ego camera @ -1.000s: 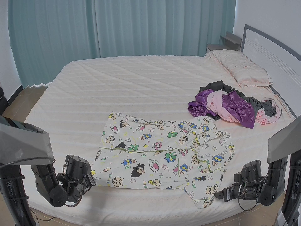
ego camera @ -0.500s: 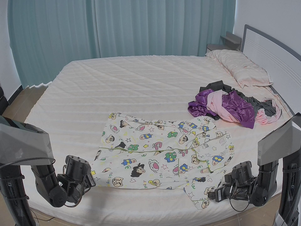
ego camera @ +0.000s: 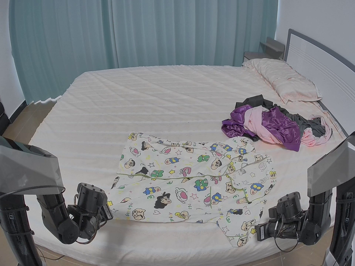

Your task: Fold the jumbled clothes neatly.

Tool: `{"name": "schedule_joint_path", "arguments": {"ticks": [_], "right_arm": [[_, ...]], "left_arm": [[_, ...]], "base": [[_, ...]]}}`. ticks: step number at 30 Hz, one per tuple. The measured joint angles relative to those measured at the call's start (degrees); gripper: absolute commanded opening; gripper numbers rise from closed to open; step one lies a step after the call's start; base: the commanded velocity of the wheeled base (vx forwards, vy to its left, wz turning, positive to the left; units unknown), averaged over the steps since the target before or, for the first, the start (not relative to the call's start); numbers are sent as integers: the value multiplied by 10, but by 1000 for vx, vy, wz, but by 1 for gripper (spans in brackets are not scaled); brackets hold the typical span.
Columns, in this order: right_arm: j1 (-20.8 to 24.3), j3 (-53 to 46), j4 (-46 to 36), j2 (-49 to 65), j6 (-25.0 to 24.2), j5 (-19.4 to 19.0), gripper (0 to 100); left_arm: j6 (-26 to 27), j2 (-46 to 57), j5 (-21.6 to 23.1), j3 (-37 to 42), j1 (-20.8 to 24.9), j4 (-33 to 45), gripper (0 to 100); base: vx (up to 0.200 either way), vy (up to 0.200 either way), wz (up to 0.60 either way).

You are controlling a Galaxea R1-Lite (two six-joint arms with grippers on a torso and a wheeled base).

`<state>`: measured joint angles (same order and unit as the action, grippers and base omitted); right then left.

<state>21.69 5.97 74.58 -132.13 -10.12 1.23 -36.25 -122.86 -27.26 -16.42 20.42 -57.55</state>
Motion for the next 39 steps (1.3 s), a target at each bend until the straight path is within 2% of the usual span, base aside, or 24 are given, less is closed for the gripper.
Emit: {"name": "schedule_joint_path", "arguments": {"ticks": [11,22,28,39], "right_arm": [[-29,-48,-21,55,-4,0,0],[-33,-50,-200,134,1,0,0],[-30,-50,-262,166,3,0,0],[-6,-50,-345,194,5,0,0]], "left_arm": [[5,3,-12,16,4,0,0],[42,8,-13,76,39,-32,0],[49,7,-13,121,78,-38,0],[44,-3,-20,153,113,-39,0]], "base": [[0,0,0],[0,0,0],[0,0,0],[0,0,0]]}}
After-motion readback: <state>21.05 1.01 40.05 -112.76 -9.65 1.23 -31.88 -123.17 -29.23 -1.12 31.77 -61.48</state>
